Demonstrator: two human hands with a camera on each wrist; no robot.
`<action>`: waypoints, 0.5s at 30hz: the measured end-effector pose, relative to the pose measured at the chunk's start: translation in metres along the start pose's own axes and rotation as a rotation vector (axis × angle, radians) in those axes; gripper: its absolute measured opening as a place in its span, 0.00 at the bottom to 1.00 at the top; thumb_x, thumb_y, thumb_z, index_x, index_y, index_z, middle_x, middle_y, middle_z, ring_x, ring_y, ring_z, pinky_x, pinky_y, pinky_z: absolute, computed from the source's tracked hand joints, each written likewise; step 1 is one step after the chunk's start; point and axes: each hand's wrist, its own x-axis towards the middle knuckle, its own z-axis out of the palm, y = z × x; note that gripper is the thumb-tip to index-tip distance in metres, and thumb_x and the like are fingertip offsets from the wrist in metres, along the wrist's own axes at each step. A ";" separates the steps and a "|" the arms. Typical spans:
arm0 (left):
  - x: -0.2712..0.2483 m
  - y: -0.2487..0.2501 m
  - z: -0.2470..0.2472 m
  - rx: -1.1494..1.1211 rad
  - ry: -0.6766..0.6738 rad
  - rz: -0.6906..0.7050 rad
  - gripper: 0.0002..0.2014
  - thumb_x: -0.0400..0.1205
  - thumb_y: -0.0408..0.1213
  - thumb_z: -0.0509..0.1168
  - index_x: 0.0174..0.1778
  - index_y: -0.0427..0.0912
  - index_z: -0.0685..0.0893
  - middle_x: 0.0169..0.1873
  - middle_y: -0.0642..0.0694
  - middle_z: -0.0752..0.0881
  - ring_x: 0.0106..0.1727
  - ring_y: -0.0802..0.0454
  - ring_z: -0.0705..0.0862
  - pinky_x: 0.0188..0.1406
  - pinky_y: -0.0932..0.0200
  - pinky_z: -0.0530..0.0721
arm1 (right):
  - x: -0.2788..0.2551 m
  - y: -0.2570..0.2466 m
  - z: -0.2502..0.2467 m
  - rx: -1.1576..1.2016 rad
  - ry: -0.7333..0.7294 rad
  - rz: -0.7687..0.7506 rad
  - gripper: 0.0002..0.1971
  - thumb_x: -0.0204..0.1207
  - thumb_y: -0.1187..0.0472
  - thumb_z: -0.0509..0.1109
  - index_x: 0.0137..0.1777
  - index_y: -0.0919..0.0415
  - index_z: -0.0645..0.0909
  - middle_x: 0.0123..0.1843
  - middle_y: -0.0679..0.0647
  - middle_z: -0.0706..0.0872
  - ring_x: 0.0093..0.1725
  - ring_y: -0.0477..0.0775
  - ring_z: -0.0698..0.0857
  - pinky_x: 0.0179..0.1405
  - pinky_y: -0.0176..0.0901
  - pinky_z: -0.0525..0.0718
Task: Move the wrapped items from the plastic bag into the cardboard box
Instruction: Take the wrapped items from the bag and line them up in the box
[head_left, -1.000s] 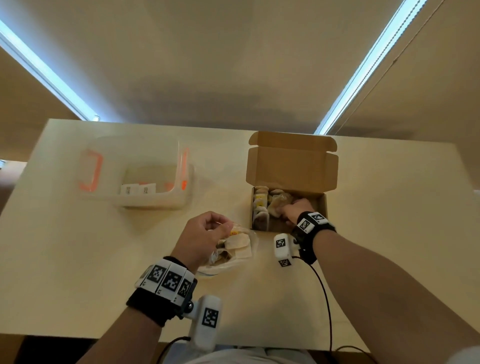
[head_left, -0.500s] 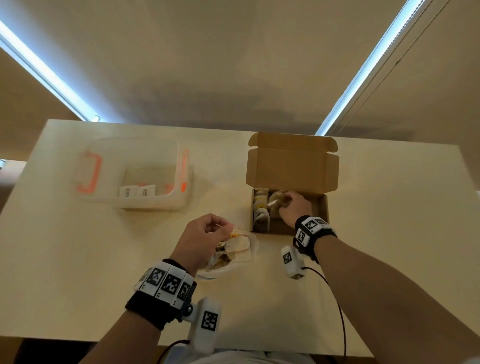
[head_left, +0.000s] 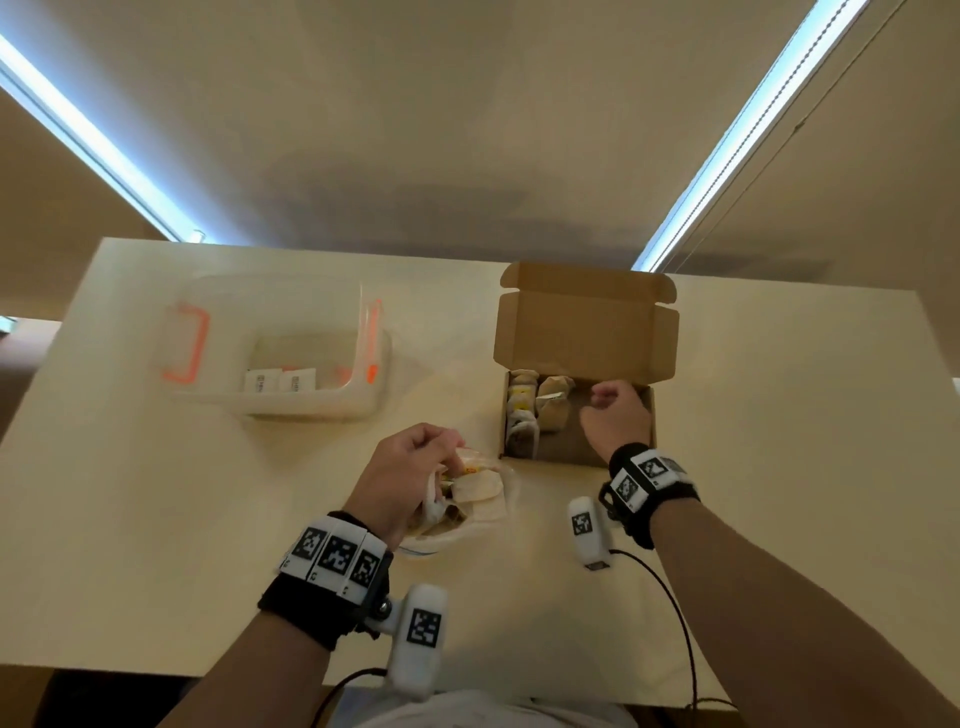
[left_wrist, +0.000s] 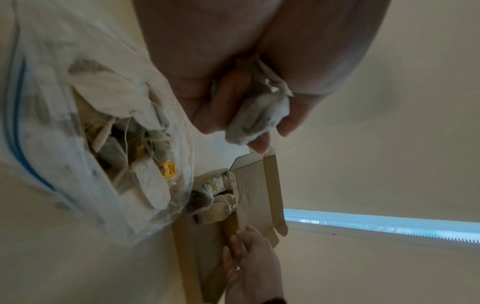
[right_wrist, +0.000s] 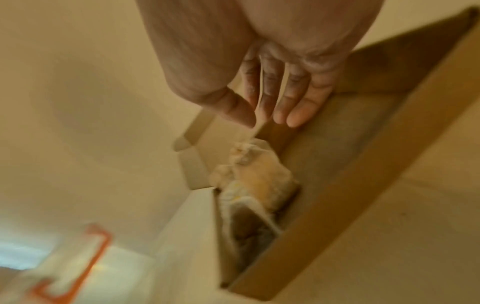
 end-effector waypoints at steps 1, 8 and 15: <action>-0.002 0.002 -0.001 -0.078 -0.021 -0.035 0.11 0.87 0.38 0.63 0.45 0.35 0.85 0.31 0.46 0.83 0.23 0.55 0.74 0.23 0.61 0.73 | -0.014 -0.005 -0.003 0.028 0.002 -0.071 0.14 0.75 0.67 0.72 0.59 0.58 0.81 0.52 0.49 0.85 0.55 0.52 0.84 0.55 0.42 0.80; -0.012 0.013 -0.007 -0.524 -0.162 -0.176 0.14 0.86 0.45 0.61 0.49 0.37 0.84 0.34 0.43 0.82 0.27 0.50 0.78 0.28 0.57 0.78 | -0.132 -0.044 0.006 0.332 -0.862 -0.186 0.38 0.62 0.44 0.83 0.71 0.48 0.74 0.68 0.47 0.83 0.66 0.47 0.84 0.67 0.53 0.84; -0.025 0.027 -0.006 -0.478 -0.181 -0.055 0.12 0.86 0.43 0.62 0.50 0.37 0.81 0.35 0.43 0.82 0.29 0.49 0.81 0.31 0.56 0.78 | -0.164 -0.059 0.017 0.236 -0.342 -0.509 0.25 0.67 0.56 0.84 0.60 0.48 0.77 0.47 0.42 0.85 0.44 0.38 0.85 0.42 0.29 0.84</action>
